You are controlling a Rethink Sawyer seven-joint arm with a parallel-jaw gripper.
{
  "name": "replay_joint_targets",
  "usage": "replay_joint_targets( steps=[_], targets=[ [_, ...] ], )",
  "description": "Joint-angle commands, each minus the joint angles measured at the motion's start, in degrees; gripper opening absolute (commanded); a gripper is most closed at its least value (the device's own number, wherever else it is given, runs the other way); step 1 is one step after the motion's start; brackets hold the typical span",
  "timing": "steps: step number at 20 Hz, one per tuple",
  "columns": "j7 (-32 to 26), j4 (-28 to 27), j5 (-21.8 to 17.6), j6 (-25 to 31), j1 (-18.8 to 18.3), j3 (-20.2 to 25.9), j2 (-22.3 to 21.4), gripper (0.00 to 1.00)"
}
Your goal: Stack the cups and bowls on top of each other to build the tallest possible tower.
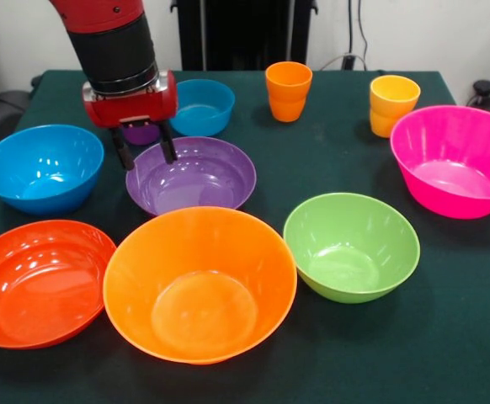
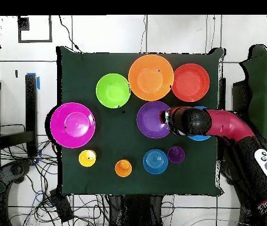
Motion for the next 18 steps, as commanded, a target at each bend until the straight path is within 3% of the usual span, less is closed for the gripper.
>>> replay_joint_targets(
  steps=[1,9,18],
  targets=[
    [-13.3,-1.4,-5.1,4.0,1.7,1.1,2.0,1.00],
    [-11.5,0.5,-4.0,5.0,2.3,1.2,-0.5,1.00],
    [-7.9,4.8,0.0,8.2,3.8,2.2,-7.0,1.00]
  ],
)
